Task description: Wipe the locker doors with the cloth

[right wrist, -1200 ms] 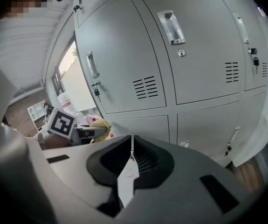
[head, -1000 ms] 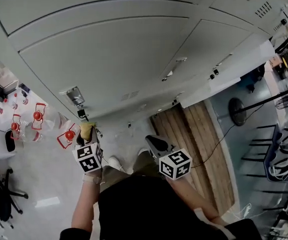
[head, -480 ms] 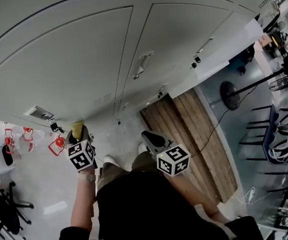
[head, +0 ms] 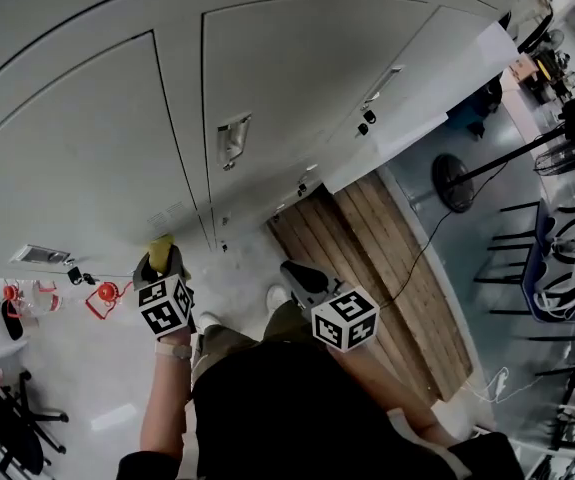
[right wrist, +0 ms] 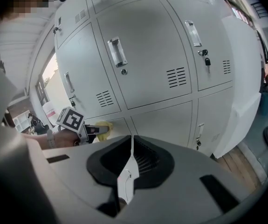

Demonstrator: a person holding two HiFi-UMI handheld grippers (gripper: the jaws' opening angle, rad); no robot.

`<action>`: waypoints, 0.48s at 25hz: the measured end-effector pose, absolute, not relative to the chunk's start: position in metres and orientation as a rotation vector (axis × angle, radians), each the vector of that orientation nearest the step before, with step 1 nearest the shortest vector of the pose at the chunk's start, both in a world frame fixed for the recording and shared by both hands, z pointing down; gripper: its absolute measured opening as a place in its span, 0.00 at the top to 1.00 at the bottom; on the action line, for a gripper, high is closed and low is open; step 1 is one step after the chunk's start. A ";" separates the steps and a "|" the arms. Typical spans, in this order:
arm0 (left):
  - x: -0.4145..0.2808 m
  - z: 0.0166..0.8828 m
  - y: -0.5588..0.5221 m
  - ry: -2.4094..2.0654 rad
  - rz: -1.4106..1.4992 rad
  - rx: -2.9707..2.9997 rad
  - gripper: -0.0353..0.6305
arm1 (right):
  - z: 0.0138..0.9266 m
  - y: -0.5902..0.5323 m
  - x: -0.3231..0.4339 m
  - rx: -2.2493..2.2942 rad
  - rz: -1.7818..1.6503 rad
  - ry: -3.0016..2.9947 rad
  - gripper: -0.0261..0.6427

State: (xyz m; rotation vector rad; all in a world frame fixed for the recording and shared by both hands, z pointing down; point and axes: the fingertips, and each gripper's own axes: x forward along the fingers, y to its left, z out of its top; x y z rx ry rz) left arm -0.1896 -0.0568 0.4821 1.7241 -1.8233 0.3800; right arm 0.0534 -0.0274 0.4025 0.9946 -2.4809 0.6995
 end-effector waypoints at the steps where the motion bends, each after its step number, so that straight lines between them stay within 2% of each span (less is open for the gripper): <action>1: -0.183 0.482 -0.061 -1.819 0.382 1.733 0.67 | 0.402 -0.030 0.059 1.001 0.700 -2.478 0.92; 12: -0.123 0.493 -0.101 -1.759 0.412 1.785 0.67 | 0.402 -0.065 0.120 1.083 0.712 -2.446 0.92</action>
